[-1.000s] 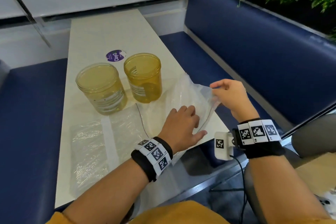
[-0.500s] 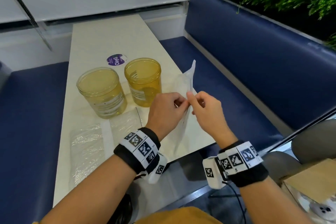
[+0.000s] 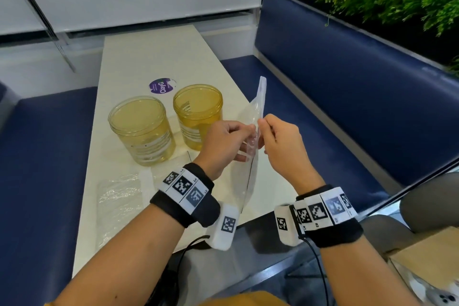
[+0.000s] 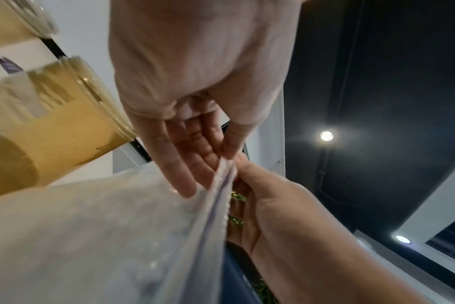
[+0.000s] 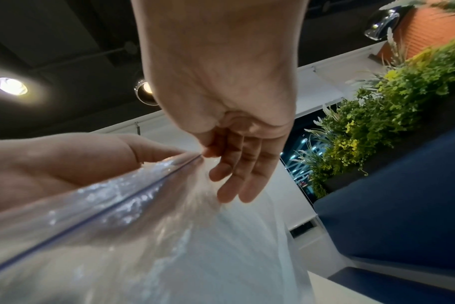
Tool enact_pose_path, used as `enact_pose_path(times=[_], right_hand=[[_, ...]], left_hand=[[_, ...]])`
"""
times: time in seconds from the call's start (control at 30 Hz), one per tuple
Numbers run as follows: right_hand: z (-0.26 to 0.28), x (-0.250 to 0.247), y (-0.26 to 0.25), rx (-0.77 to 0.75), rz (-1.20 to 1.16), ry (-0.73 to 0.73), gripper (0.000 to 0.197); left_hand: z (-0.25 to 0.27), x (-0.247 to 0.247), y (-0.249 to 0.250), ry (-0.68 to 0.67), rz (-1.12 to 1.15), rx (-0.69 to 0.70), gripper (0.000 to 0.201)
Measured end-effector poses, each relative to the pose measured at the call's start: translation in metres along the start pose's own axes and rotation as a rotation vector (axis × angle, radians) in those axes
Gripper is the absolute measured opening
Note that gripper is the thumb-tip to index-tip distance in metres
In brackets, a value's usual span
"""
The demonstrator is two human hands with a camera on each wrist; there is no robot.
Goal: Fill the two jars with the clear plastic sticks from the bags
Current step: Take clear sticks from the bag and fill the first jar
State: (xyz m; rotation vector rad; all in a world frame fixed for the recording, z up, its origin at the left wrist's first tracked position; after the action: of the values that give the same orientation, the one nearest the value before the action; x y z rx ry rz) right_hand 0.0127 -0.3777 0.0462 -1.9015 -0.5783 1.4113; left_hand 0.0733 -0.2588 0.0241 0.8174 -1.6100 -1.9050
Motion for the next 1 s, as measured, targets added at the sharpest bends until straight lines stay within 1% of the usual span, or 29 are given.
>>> enact_pose_path(times=[0.07, 0.13, 0.2, 0.27, 0.3, 0.37, 0.43, 0.47, 0.57, 0.6, 0.67, 0.73, 0.8, 0.87, 0.9, 0.93, 1.0], right_hand=[[-0.003, -0.003, -0.001, 0.023, 0.064, 0.007, 0.035], [-0.003, -0.01, 0.002, 0.055, 0.094, 0.038, 0.04], [-0.001, -0.017, 0.001, 0.085, 0.19, 0.064, 0.041], [0.003, -0.024, -0.001, 0.133, 0.292, 0.1, 0.044], [0.003, -0.031, -0.001, 0.151, 0.306, 0.141, 0.045], [0.003, -0.051, -0.001, 0.175, 0.297, 0.225, 0.04], [-0.002, -0.062, 0.002, 0.19, 0.326, 0.241, 0.032], [-0.006, -0.064, 0.005, 0.197, 0.342, 0.227, 0.029], [-0.014, -0.058, 0.003, 0.178, 0.385, 0.145, 0.022], [-0.016, -0.054, 0.001, 0.156, 0.396, 0.108, 0.019], [-0.018, -0.048, -0.004, 0.122, 0.462, 0.034, 0.03], [-0.018, -0.047, -0.004, 0.168, 0.627, -0.046, 0.038], [-0.016, -0.054, 0.005, 0.287, 0.754, -0.126, 0.036], [-0.015, -0.061, 0.021, 0.422, 0.803, -0.198, 0.036], [-0.014, -0.062, 0.025, 0.464, 0.824, -0.217, 0.035], [-0.014, -0.062, 0.027, 0.483, 0.85, -0.226, 0.033], [-0.012, -0.061, 0.023, 0.495, 0.869, -0.184, 0.023]], left_hand=[[-0.001, -0.006, 0.008, 0.08, -0.075, 0.033, 0.026], [0.0, -0.024, 0.02, 0.208, -0.181, 0.088, 0.026], [0.001, -0.044, 0.034, 0.312, -0.295, 0.151, 0.023], [0.002, -0.049, 0.052, 0.328, -0.45, 0.23, 0.008], [0.002, -0.048, 0.061, 0.315, -0.532, 0.262, 0.01], [0.0, -0.042, 0.075, 0.259, -0.718, 0.302, 0.024], [-0.004, -0.042, 0.079, 0.225, -0.885, 0.253, 0.03], [-0.005, -0.045, 0.078, 0.232, -0.924, 0.218, 0.029], [-0.004, -0.053, 0.078, 0.309, -0.924, 0.158, 0.017], [-0.004, -0.053, 0.078, 0.318, -0.945, 0.136, 0.02], [-0.005, -0.051, 0.077, 0.293, -1.045, 0.064, 0.03], [-0.002, -0.052, 0.077, 0.235, -1.132, 0.021, 0.034], [0.0, -0.054, 0.075, 0.13, -1.202, 0.005, 0.045], [0.001, -0.051, 0.069, -0.006, -1.274, -0.002, 0.055], [0.001, -0.048, 0.066, -0.062, -1.295, 0.002, 0.059], [0.002, -0.045, 0.065, -0.091, -1.301, 0.001, 0.06], [0.005, -0.037, 0.066, -0.089, -1.284, 0.005, 0.059]])
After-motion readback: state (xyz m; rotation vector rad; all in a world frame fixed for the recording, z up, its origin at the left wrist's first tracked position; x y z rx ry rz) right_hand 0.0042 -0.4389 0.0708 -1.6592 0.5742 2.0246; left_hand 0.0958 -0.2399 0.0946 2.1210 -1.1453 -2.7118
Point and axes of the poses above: each hand's wrist, its own z-axis away from the middle knuckle, its own x-axis out of the palm, y = z × x, the point moved 10 cm from there along -z, towards the middle knuckle, and after that the axes turned 12 degrees about -y, right-handed, at the moved point
